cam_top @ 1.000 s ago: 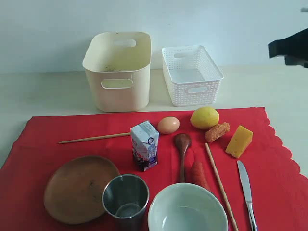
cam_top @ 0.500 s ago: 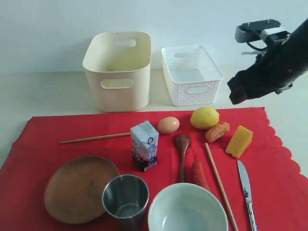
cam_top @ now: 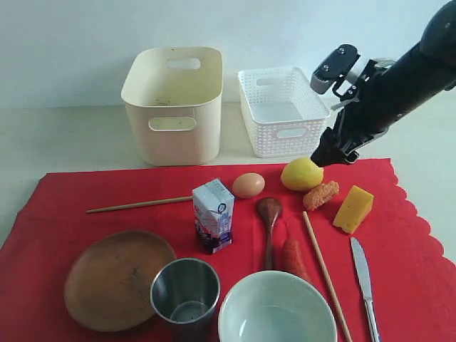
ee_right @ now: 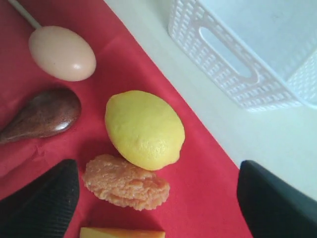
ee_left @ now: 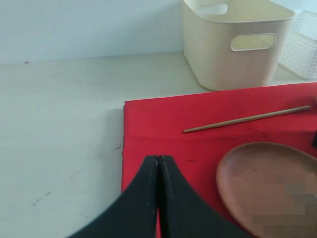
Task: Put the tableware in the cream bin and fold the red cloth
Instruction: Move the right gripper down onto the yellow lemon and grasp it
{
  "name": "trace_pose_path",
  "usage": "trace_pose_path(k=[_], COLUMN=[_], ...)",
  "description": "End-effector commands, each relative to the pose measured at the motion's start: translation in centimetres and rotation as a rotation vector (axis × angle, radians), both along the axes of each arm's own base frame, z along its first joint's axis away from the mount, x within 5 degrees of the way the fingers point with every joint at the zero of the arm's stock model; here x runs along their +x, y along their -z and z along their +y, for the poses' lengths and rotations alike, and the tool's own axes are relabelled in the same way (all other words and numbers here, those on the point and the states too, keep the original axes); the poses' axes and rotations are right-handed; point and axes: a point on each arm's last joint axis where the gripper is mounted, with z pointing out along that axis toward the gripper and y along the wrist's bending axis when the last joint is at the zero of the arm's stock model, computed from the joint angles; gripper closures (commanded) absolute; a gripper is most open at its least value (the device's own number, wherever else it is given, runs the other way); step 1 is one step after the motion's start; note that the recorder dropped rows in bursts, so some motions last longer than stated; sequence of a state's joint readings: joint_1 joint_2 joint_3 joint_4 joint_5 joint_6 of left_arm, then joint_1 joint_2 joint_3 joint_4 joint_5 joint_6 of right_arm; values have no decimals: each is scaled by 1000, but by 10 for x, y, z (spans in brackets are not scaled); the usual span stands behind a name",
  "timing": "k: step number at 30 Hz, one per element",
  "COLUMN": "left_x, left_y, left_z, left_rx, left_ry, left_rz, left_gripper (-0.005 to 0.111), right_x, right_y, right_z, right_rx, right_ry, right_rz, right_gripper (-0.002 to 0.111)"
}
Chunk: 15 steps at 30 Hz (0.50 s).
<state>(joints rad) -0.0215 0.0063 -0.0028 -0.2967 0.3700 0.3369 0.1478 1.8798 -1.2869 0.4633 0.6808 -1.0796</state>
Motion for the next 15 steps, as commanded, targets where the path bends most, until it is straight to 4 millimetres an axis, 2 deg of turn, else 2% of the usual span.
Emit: trace_pose_path(k=[1, 7, 12, 14, 15], left_x=[0, 0, 0, 0, 0], left_y=[0, 0, 0, 0, 0], left_z=[0, 0, 0, 0, 0], left_rx=[-4, -4, -4, -4, -4], left_ry=[-4, -4, -4, -4, -4], left_rz=[-7, -7, -7, -7, -7], left_gripper=[107, 107, 107, 107, 107], right_x=[16, 32, 47, 47, 48], right_y=[13, 43, 63, 69, 70], right_z=[13, 41, 53, 51, 51], right_rx=[-6, -149, -234, -253, -265], right_ry=[-73, -216, -179, -174, -180], right_rz=[67, 79, 96, 107, 107], right_gripper=[26, 26, 26, 30, 38])
